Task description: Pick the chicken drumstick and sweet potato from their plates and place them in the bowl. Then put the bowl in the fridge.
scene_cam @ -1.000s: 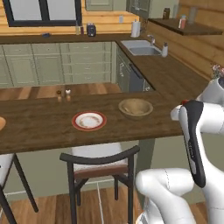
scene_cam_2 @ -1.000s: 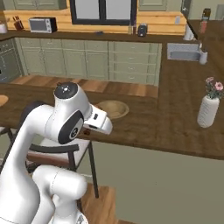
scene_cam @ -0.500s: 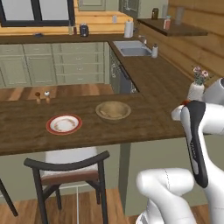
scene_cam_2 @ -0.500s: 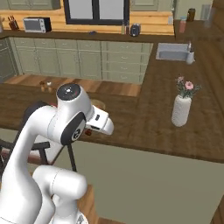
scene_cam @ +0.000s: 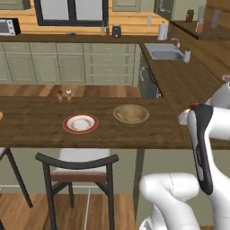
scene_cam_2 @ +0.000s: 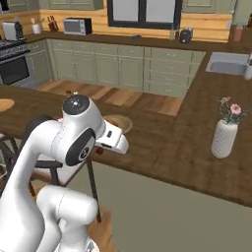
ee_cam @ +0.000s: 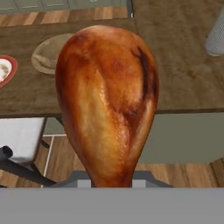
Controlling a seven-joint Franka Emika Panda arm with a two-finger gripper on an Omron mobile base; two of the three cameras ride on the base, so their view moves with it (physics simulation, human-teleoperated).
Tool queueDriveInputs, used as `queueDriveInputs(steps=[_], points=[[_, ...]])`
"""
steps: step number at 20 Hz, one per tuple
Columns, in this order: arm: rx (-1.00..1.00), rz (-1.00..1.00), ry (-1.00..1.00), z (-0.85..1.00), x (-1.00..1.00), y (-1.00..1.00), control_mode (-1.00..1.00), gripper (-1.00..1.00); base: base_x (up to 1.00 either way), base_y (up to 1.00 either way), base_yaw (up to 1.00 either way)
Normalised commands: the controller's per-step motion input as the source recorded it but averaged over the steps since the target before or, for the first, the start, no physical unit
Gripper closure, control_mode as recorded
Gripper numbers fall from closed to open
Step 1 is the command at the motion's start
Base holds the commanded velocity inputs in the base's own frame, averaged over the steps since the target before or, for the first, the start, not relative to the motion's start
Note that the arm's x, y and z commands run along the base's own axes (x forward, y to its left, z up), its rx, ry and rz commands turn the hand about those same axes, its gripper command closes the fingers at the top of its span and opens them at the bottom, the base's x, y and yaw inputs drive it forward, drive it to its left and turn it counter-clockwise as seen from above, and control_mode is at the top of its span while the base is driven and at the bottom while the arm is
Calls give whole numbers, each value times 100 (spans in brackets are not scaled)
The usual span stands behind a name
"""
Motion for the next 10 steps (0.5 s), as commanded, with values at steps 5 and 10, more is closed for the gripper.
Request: queueDriveInputs(steps=[5,10], points=[[0,0,0,0,0,0,100,100,58,3,47],[0,0,0,0,0,0,100,100,28,6,23]])
